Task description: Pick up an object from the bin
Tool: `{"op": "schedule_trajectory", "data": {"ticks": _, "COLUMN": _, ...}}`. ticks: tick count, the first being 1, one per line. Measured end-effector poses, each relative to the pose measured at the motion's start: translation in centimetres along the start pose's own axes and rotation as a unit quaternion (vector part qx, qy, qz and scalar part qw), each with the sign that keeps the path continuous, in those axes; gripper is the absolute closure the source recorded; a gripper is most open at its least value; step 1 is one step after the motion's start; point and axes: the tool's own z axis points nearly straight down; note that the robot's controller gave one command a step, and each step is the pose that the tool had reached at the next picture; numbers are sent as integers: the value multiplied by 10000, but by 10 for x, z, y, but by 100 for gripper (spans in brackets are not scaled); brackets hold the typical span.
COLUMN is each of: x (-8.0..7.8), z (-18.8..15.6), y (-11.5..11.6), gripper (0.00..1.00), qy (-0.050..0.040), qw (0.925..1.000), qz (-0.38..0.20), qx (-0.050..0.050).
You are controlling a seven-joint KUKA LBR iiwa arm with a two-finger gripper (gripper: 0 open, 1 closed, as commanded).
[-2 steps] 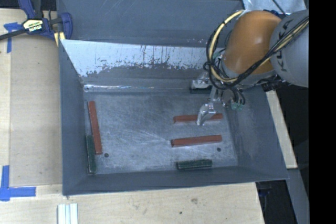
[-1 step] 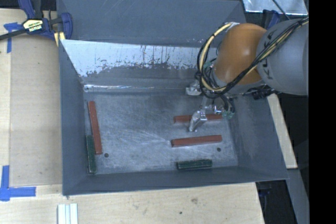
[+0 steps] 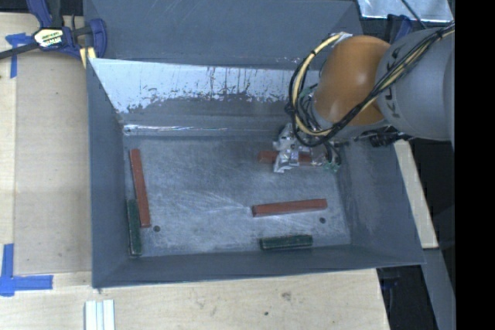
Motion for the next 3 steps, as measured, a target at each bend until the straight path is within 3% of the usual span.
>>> {"op": "schedule_trajectory", "data": {"ticks": 1, "x": 3, "z": -1, "y": 0, "gripper": 100, "qy": 41, "qw": 10000, "qz": 23, "qx": 2}}
{"op": "schedule_trajectory", "data": {"ticks": 3, "x": 8, "z": -21, "y": 0, "gripper": 100, "qy": 211, "qw": 9998, "qz": 23, "qx": 8}}
